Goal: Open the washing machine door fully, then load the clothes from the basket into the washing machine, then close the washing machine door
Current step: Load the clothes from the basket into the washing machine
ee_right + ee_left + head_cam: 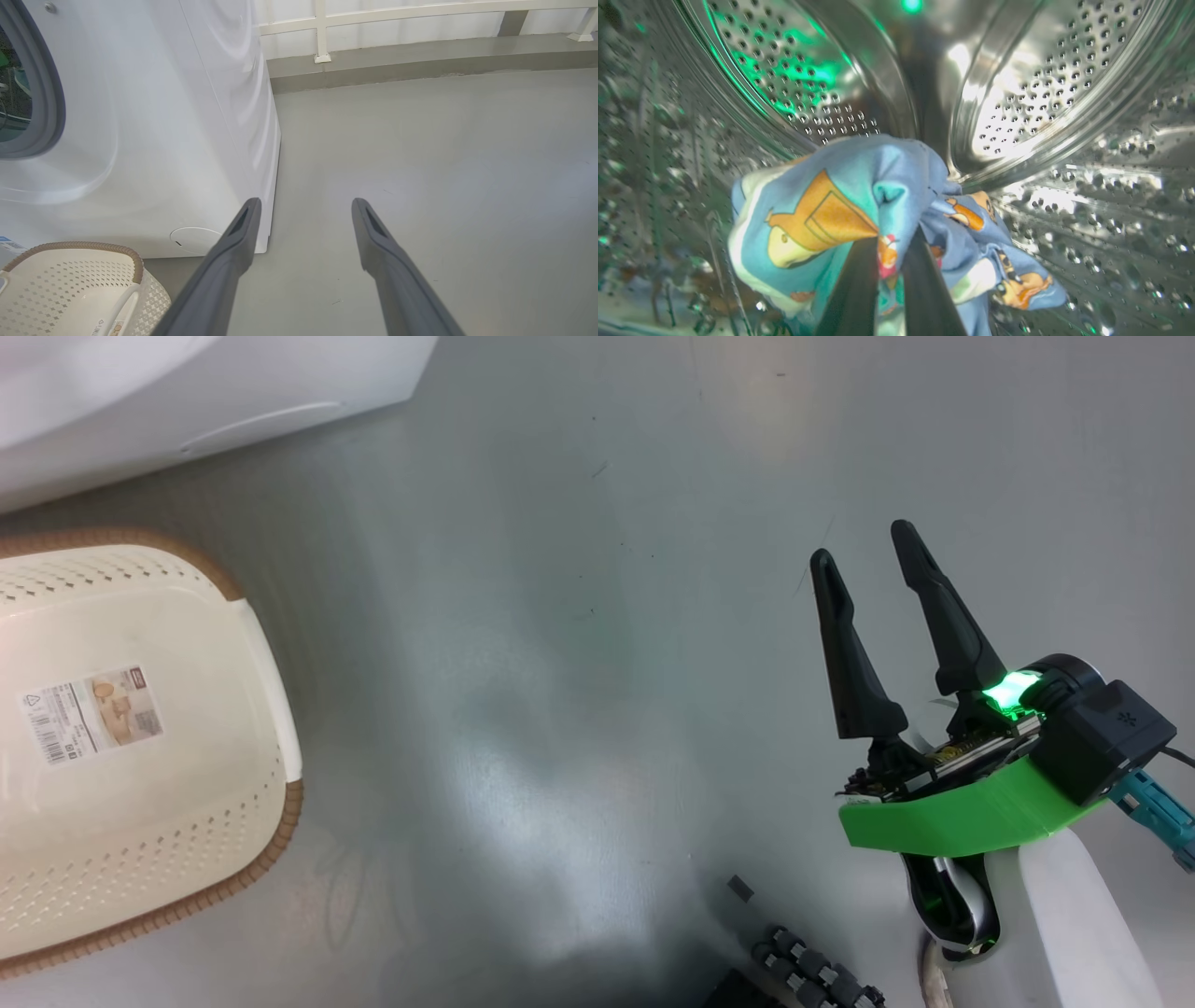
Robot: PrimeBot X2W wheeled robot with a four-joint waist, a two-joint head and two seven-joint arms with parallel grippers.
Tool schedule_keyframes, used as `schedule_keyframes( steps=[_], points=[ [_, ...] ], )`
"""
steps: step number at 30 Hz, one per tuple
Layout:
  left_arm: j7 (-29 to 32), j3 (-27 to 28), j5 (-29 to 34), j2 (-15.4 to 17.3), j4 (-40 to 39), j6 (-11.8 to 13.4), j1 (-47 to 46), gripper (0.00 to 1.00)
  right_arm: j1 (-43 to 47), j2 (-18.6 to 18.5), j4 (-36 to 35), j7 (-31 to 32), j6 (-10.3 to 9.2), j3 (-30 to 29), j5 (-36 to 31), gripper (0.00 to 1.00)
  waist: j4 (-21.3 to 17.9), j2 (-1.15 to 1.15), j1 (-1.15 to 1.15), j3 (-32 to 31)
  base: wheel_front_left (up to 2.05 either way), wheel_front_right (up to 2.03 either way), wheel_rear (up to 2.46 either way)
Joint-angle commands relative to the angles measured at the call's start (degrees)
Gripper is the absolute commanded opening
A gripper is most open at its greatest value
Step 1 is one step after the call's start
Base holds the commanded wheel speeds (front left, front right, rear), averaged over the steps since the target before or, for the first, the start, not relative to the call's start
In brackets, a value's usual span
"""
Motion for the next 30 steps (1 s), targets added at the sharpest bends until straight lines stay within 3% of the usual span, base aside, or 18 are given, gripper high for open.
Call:
schedule_keyframes(
  steps=[1,7,8,9,10,23,30],
  points=[
    [1.60,0.62,-0.99,2.50,-0.95,-0.66,1.24,0.00,1.41,-0.18,-1.31,-0.68,0.35,1.03,-0.07,1.00,0.06,0.00,0.00,-0.15,0.00,0.00,0.00],
    [3.48,0.69,-2.13,2.48,-1.52,-0.78,2.45,0.00,1.09,-0.18,-1.23,-0.68,0.35,0.82,-0.04,1.00,0.18,0.00,0.00,-0.62,0.00,0.00,0.00],
    [3.59,0.68,-2.20,2.48,-1.70,-0.62,2.69,0.31,1.02,-0.18,-1.25,-0.68,0.35,0.80,-0.03,1.00,0.20,0.00,0.00,-0.76,0.00,0.00,0.00],
    [3.62,0.73,-2.30,2.43,-1.88,-0.37,2.98,0.77,0.98,-0.18,-1.28,-0.68,0.35,0.77,-0.03,1.00,0.24,0.00,0.00,-0.93,0.00,0.00,0.00],
    [3.52,0.73,-2.34,2.39,-2.10,-0.17,3.30,1.00,0.96,-0.18,-1.28,-0.68,0.35,0.73,-0.04,1.00,0.30,0.00,0.00,-1.14,0.00,0.00,0.00],
    [-1.70,0.27,-3.28,-1.23,-7.49,2.79,14.33,1.00,1.98,-0.27,-1.75,-0.68,0.35,-1.50,-1.65,1.00,3.56,0.00,0.00,-5.12,0.00,0.00,0.00],
    [-8.52,0.85,-3.40,-3.44,-12.72,5.39,23.48,1.00,3.45,-0.86,-2.31,-0.68,0.35,-2.79,-2.76,1.00,5.84,0.00,0.00,-7.75,0.00,0.00,0.00]
  ],
)
